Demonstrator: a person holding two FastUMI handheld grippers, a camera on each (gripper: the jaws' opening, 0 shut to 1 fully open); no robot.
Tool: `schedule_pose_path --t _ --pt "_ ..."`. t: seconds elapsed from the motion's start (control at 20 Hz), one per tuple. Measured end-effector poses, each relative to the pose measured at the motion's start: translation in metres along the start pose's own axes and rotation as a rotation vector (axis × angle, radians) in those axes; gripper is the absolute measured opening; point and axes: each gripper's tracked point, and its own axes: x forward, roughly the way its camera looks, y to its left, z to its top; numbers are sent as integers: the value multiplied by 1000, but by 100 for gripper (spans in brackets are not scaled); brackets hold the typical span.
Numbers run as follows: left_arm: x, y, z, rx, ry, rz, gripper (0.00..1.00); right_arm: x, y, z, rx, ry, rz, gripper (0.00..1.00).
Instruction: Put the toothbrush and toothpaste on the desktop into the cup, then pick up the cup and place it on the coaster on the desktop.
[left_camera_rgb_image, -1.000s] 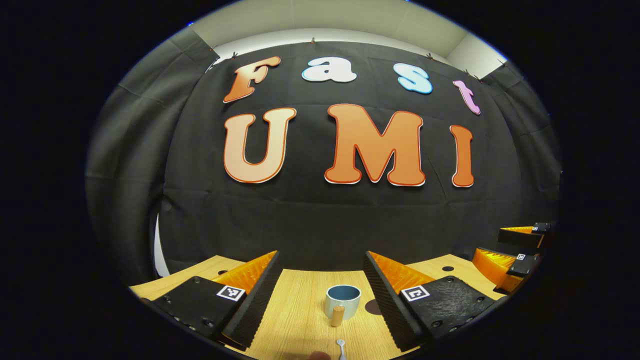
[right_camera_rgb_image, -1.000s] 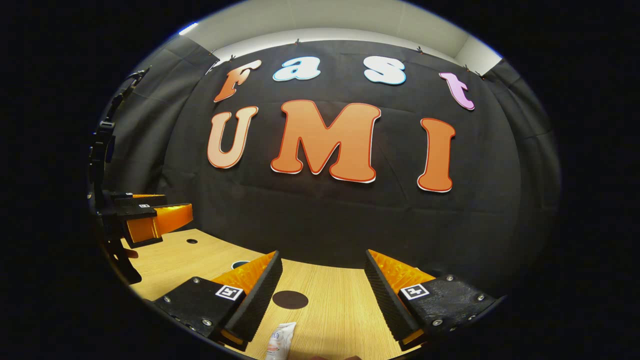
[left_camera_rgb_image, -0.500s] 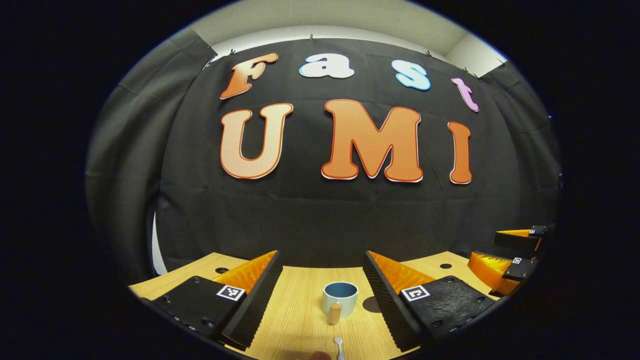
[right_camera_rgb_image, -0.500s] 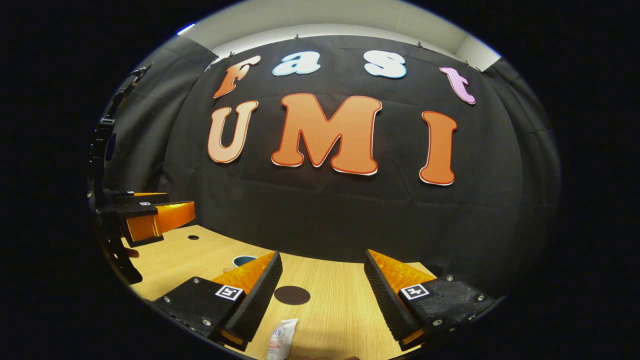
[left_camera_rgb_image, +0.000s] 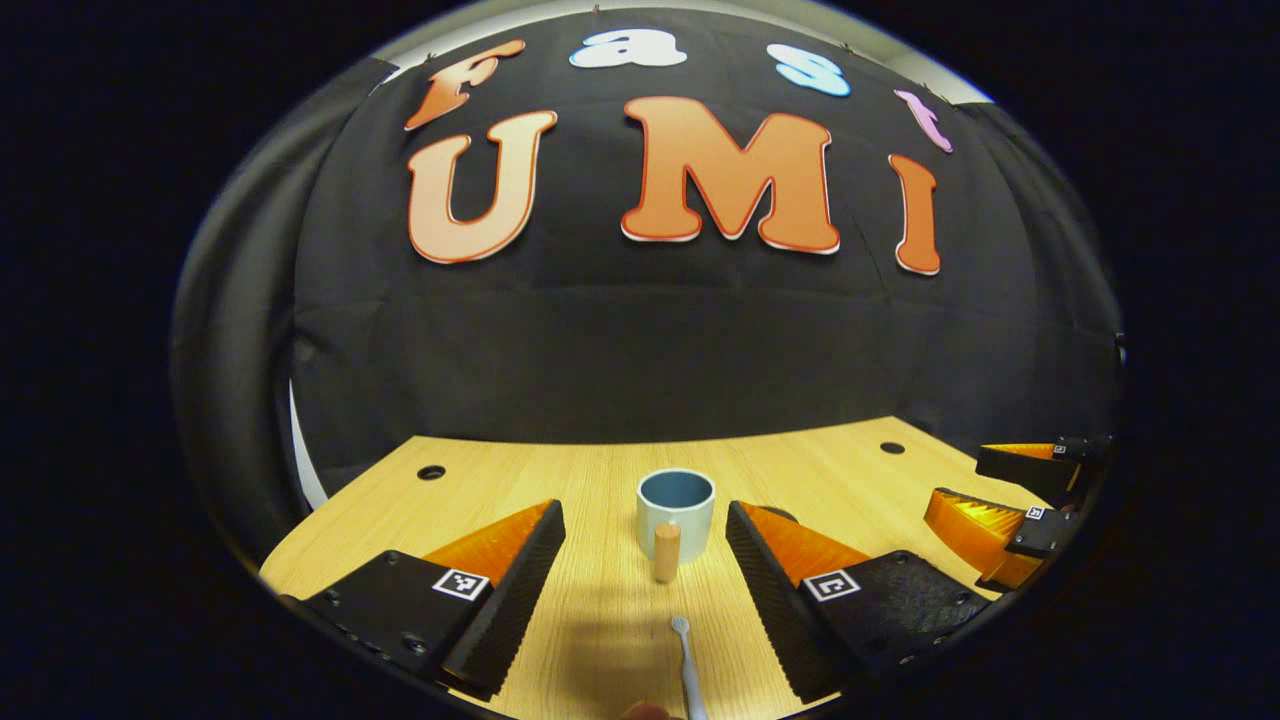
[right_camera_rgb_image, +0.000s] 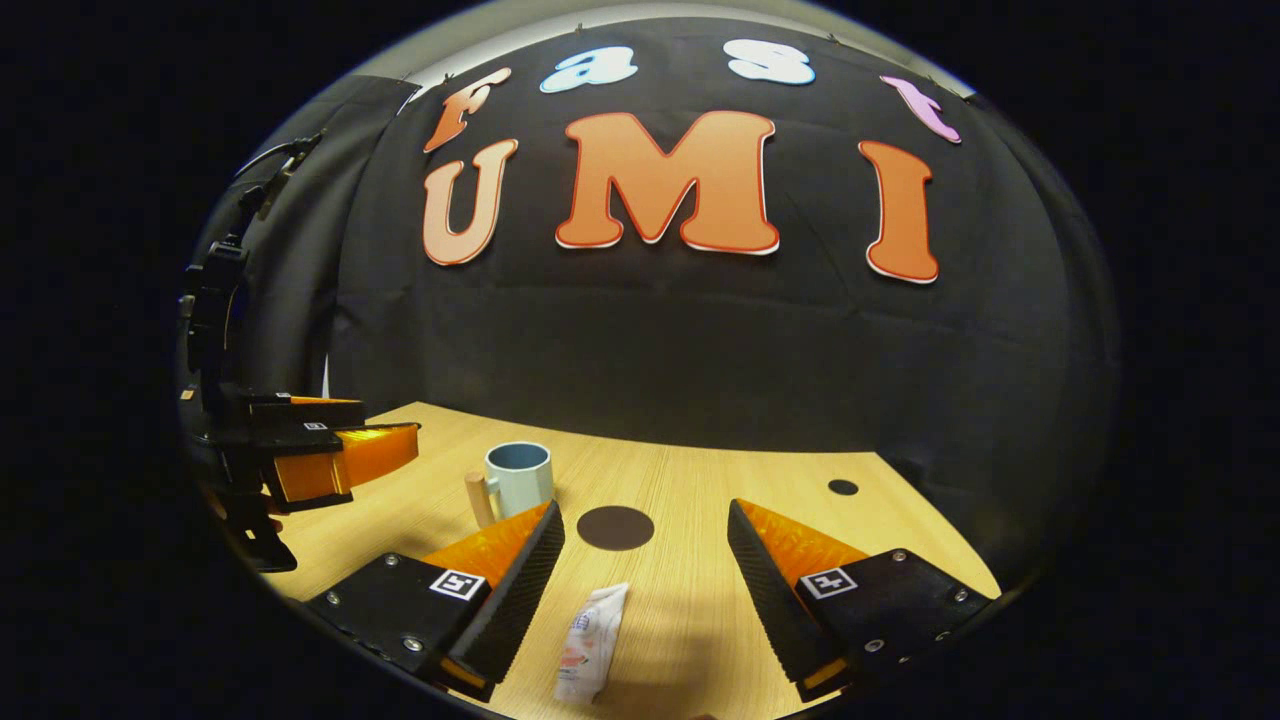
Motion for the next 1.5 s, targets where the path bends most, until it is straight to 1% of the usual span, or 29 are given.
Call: schedule_pose_path --t 0.2,0.6,0.75,0.85,1.0,1.2,1.3,1.4,1.45,1.5 --pt "5 -5 -29 16 87 -14 98 5 12 -33 13 83 35 98" --pt "11 -12 -82 1 258 -35 98 23 27 -96 -41 257 62 99" --pt "12 -14 -93 -7 325 -38 99 28 29 -111 -51 319 66 97" --pt "13 -15 -109 -11 365 -33 98 30 30 -120 -59 350 65 96" --pt "11 -23 -121 -6 418 -31 98 30 33 -127 -69 386 71 95" --pt "8 -30 -140 11 477 -36 99 32 36 -145 -83 414 76 83" --pt "5 -36 -148 -3 501 -44 99 31 40 -149 -79 429 82 69" --pt "4 -41 -160 -21 532 -49 99 32 43 -151 -74 440 83 63" --pt "3 -40 -166 -27 546 -48 98 35 45 -152 -74 437 80 55" --pt "1 -41 -169 -31 562 -44 94 35 45 -151 -69 436 79 51"
